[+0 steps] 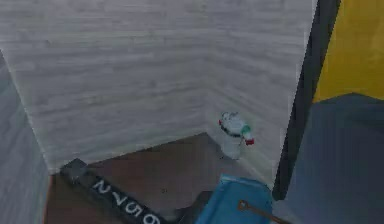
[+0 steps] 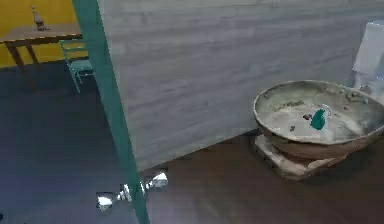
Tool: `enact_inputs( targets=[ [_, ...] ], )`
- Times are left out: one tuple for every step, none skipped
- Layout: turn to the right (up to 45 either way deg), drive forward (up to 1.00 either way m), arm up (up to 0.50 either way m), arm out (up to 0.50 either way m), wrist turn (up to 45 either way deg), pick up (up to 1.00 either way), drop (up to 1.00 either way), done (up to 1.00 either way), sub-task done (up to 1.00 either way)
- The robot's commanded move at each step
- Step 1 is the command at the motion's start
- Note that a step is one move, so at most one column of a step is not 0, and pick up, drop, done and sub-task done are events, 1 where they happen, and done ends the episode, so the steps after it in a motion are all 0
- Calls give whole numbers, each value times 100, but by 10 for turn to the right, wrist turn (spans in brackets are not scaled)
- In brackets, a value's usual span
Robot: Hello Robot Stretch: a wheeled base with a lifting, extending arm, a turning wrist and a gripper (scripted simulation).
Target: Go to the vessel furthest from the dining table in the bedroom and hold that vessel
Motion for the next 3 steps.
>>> enact_inputs(
  targets=[
    [0, 65, 0, 0, 0, 0, 0, 0, 0],
    [450, 0, 0, 0, 0, 0, 0, 0, 0],
    [210, 0, 0, 0, 0, 0, 0, 0, 0]
  ],
)
